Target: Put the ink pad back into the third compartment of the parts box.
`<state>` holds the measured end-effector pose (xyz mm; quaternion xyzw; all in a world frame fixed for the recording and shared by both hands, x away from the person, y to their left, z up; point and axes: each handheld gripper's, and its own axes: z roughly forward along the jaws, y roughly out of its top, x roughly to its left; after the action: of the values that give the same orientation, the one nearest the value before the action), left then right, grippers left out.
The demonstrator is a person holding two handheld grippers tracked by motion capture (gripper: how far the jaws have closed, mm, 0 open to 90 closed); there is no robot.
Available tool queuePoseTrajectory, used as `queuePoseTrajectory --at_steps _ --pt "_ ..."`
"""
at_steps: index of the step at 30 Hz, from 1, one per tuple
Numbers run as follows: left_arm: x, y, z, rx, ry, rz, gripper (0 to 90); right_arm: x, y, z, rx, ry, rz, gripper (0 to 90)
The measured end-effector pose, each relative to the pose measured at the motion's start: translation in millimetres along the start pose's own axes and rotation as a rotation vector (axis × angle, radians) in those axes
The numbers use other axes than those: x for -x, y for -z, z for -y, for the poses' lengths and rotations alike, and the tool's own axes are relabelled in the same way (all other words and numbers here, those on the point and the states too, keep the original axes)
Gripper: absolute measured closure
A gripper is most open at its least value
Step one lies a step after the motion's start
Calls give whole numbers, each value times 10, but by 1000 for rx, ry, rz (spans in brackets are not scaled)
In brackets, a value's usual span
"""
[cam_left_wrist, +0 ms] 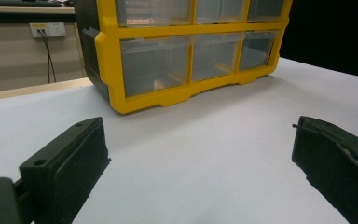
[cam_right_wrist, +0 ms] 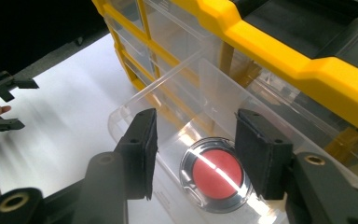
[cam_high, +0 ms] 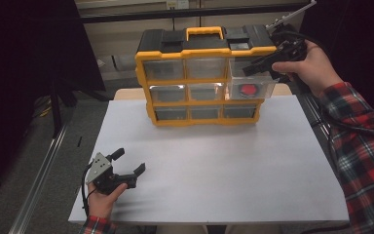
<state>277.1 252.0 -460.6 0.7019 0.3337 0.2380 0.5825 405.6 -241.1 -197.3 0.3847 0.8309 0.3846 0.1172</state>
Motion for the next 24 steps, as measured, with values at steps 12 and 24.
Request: queuePoseTrajectory --at_steps 12,24 --pt "3 -4 1 -3 -1 0 33 -48 57 18 -3 24 -43 621" --pt "7 -1 0 1 3 -7 33 -98 121 72 9 3 -85 800"
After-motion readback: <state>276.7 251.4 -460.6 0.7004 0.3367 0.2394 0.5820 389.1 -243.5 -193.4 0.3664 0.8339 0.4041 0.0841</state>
